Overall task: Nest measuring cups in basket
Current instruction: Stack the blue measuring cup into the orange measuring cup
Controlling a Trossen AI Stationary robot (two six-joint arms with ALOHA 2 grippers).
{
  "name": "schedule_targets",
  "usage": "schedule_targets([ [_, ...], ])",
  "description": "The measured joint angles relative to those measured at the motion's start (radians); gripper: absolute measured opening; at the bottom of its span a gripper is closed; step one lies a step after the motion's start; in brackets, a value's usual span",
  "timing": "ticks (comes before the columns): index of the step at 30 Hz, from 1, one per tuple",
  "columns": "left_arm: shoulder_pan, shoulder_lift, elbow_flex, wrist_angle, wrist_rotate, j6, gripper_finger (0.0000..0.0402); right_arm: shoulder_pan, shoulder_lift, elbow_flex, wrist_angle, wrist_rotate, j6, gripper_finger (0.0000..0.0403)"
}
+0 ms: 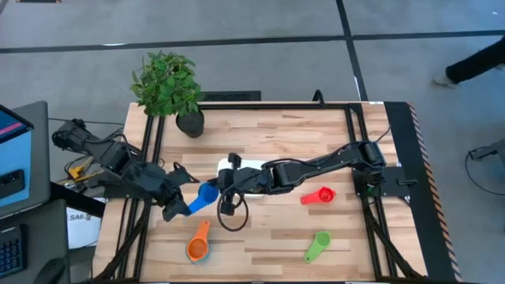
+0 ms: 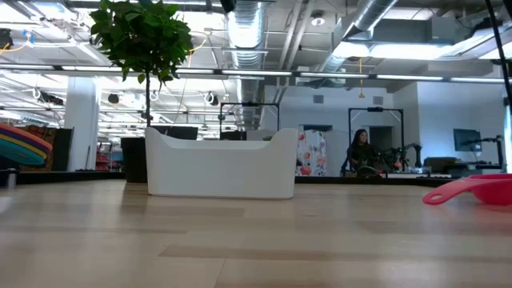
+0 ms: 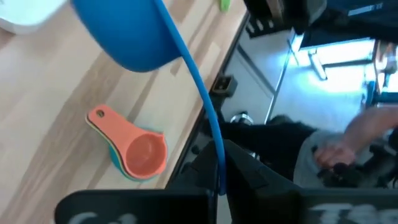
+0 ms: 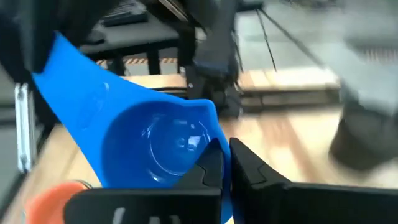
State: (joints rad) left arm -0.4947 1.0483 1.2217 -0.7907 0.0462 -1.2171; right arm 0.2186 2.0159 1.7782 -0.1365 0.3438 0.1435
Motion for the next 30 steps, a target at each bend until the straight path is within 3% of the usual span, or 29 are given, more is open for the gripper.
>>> schedule_targets([
  [5, -0.001, -0.06, 0.0, -0.002, -0.151, -0.031, 0.0021, 0.006, -0.001, -0.001, -0.095, 0.085, 0.439, 0.0012],
  [9, -0.033, -0.135, -0.001, -0.018, -0.374, -0.016, 0.0049, 0.015, -0.002, -0.001, -0.11, 0.157, 0.714, 0.0012],
  [15, -0.088, -0.19, 0.0, -0.051, -0.717, 0.059, 0.0094, -0.001, -0.003, -0.001, -0.151, 0.203, 1.004, 0.002],
  [18, -0.103, -0.166, 0.001, -0.049, -0.857, 0.097, 0.0112, -0.014, -0.001, -0.001, -0.121, 0.204, 1.092, 0.0014],
  [22, -0.107, -0.093, 0.001, -0.049, -0.91, 0.115, 0.0124, -0.031, -0.001, -0.001, -0.079, 0.209, 1.194, 0.0016],
  [30, -0.106, -0.008, 0.0, -0.041, -1.139, 0.09, 0.0112, -0.051, -0.001, -0.002, -0.006, 0.207, 1.221, 0.0013],
])
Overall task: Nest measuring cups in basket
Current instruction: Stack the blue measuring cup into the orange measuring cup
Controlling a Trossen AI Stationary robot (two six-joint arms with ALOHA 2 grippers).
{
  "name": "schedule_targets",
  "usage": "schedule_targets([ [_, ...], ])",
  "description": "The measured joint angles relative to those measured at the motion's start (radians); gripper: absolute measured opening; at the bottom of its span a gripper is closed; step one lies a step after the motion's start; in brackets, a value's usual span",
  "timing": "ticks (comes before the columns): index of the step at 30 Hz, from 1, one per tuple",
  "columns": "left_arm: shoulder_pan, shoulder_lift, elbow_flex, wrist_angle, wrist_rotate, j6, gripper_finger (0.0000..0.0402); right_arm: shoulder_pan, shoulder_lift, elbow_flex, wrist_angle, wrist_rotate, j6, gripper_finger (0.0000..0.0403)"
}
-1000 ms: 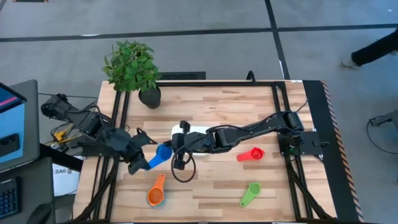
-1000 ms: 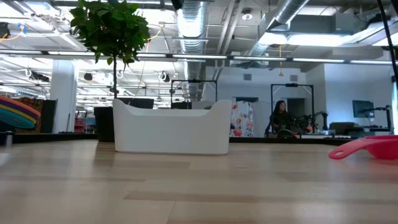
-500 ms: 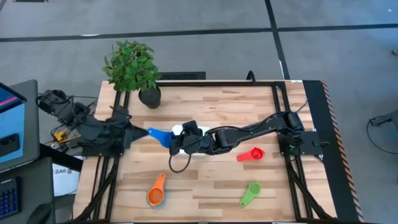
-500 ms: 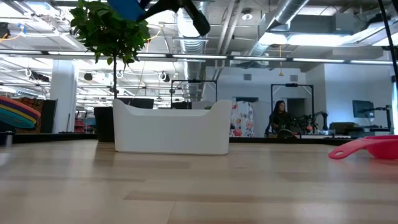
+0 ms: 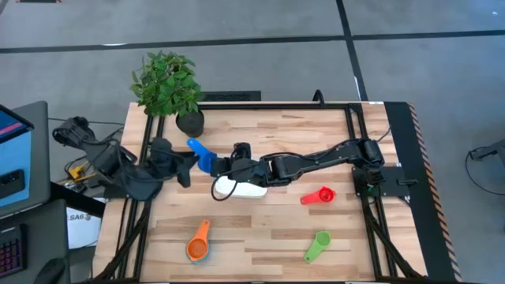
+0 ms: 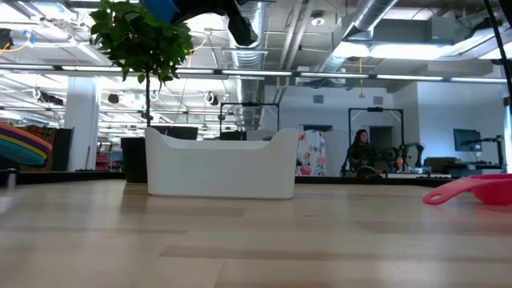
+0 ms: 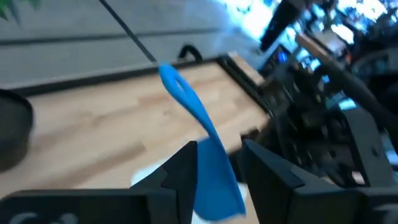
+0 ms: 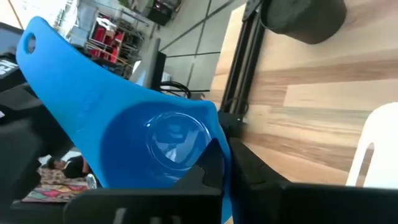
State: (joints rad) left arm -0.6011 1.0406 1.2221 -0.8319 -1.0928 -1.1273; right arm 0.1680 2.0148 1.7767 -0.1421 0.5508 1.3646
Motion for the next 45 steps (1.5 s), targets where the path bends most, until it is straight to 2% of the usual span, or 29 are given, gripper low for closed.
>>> schedule_targets([
  [5, 0.0, 0.007, 0.0, 0.017, -0.087, 0.001, 0.0084, 0.0, 0.0, 0.0, 0.001, 0.001, -0.022, 0.0019],
  [9, 0.0, 0.009, 0.0, 0.02, -0.125, -0.005, 0.0047, 0.0, 0.0, 0.0, 0.003, 0.002, -0.03, 0.0023],
  [12, 0.0, 0.009, 0.0, 0.027, -0.128, -0.007, 0.0012, 0.0, 0.0, 0.0, 0.016, 0.002, -0.044, 0.0015],
  [15, 0.0, 0.008, 0.001, 0.026, -0.125, -0.023, 0.0006, 0.0, 0.001, -0.001, 0.033, 0.0, -0.069, 0.0018],
  [18, 0.0, 0.007, 0.001, 0.02, -0.105, -0.013, 0.0002, -0.002, 0.001, -0.001, 0.039, -0.035, -0.115, 0.0041],
  [21, 0.0, -0.007, 0.001, 0.011, -0.056, 0.026, 0.0001, -0.016, 0.001, -0.001, 0.042, -0.133, -0.283, 0.007],
  [25, 0.011, -0.04, 0.001, -0.009, 0.104, 0.079, 0.0001, -0.045, 0.001, -0.001, 0.011, -0.356, -0.506, 0.0112],
  [32, 0.095, -0.067, -0.001, -0.163, 0.639, 0.015, 0.0, -0.057, 0.0, 0.001, -0.112, -0.853, -0.611, 0.0191],
  [34, 0.109, -0.052, -0.006, -0.166, 0.748, 0.005, 0.0, -0.045, 0.0, 0.001, -0.161, -0.945, -0.64, 0.0208],
  [39, 0.112, -0.006, -0.079, -0.021, 0.905, 0.015, 0.0, 0.006, -0.028, 0.0, -0.27, -1.024, -0.695, 0.0228],
  [42, 0.11, 0.027, -0.151, 0.153, 0.975, -0.029, 0.0, 0.04, -0.075, 0.0, -0.363, -1.01, -0.712, 0.0224],
  [45, 0.089, 0.056, -0.234, 0.364, 1.035, -0.075, 0.0, 0.071, -0.127, 0.0, -0.465, -0.942, -0.723, 0.0215],
])
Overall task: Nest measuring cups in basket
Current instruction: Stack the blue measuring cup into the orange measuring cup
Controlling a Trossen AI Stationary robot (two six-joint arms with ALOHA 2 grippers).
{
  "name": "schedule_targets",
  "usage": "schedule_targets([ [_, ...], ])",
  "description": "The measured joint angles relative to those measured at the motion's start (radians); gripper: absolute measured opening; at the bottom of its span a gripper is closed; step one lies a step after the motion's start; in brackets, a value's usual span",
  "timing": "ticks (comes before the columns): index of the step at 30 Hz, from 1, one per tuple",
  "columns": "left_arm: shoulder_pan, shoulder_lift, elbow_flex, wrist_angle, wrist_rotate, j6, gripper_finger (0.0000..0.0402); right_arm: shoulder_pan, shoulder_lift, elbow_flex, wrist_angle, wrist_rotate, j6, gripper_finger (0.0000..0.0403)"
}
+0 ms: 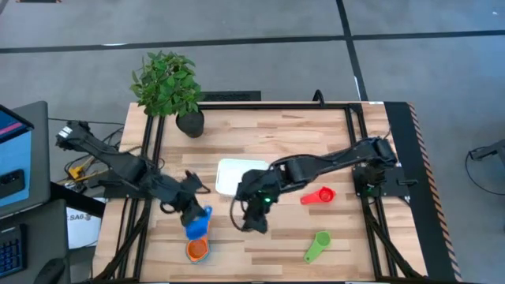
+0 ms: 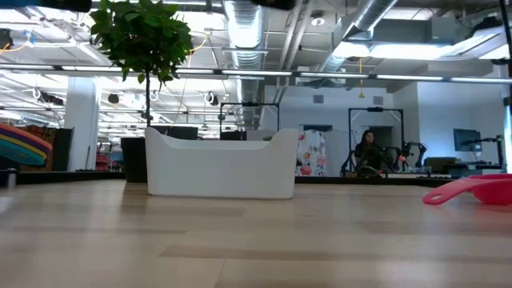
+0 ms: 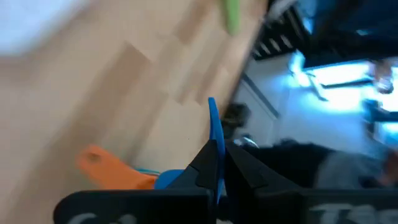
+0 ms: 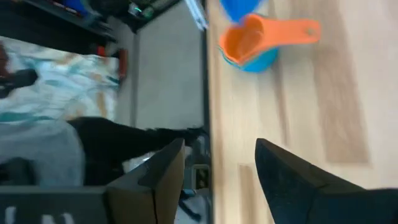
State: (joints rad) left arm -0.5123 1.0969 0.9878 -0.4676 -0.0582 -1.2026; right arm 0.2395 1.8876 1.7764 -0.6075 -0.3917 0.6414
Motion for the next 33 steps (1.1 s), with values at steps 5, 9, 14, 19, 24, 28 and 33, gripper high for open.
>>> schedule_targets([
  [5, -0.051, 0.018, -0.162, 0.241, 0.065, -0.079, 0.0, 0.038, -0.093, 0.001, -0.115, 0.135, -0.014, 0.02],
  [9, -0.073, 0.016, -0.274, 0.394, 0.047, -0.128, 0.0, 0.053, -0.124, 0.001, -0.157, 0.221, 0.021, 0.019],
  [14, -0.09, 0.016, -0.357, 0.486, 0.013, -0.147, 0.0, 0.062, -0.133, 0.001, -0.163, 0.245, 0.077, 0.0181],
  [19, -0.12, 0.016, -0.396, 0.493, 0.006, -0.174, 0.0, 0.076, -0.111, -0.001, -0.179, 0.245, 0.124, 0.0178],
  [24, -0.138, 0.016, -0.405, 0.484, -0.027, -0.19, 0.0, 0.081, -0.1, 0.001, -0.163, 0.244, 0.16, 0.0182],
  [28, -0.138, 0.016, -0.405, 0.486, -0.038, -0.192, 0.0, 0.08, -0.102, 0.001, -0.158, 0.245, 0.182, 0.0188],
  [33, -0.138, 0.016, -0.405, 0.485, -0.05, -0.241, 0.0005, 0.08, -0.101, 0.001, -0.163, 0.244, 0.2, 0.0197],
])
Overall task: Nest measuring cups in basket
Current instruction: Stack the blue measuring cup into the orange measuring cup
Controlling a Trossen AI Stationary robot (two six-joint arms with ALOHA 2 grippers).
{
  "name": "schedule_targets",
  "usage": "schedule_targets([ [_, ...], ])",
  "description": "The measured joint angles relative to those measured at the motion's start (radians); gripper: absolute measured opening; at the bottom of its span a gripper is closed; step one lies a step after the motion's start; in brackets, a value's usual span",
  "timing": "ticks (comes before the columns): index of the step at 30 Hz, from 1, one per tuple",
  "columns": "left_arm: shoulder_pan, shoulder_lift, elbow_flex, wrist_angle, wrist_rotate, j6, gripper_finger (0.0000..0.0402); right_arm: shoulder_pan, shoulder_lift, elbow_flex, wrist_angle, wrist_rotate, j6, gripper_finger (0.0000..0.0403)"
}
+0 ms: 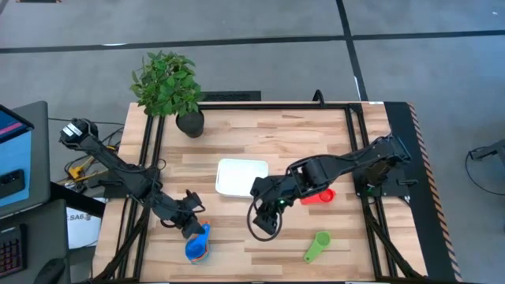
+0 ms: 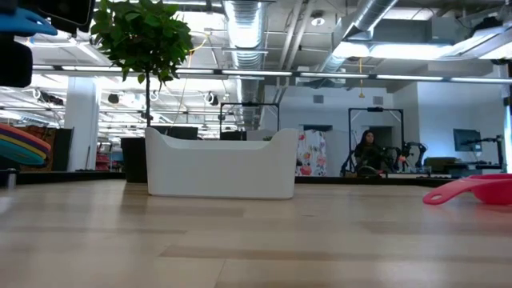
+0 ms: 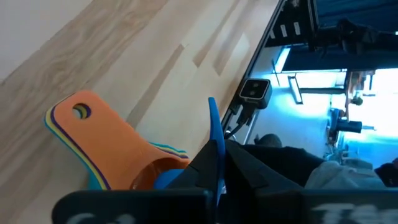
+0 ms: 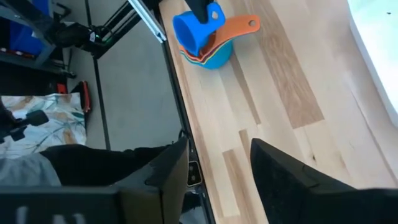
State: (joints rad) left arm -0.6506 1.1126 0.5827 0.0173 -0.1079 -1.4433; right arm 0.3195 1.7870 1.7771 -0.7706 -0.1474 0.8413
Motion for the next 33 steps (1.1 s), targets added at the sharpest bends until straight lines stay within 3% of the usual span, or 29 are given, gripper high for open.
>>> schedule_targets([
  [13, -0.001, 0.0, 0.0, -0.053, -0.009, -0.063, 0.0019, 0.014, 0.0, 0.0, -0.001, 0.009, 0.026, 0.021],
  [27, 0.001, 0.0, 0.001, -0.114, -0.016, -0.148, 0.0143, 0.014, 0.0, 0.0, -0.01, 0.014, 0.029, 0.0213],
  [33, 0.008, 0.0, 0.001, -0.161, 0.041, -0.15, 0.0173, 0.014, 0.0, 0.0, -0.03, 0.018, 0.026, 0.0214],
])
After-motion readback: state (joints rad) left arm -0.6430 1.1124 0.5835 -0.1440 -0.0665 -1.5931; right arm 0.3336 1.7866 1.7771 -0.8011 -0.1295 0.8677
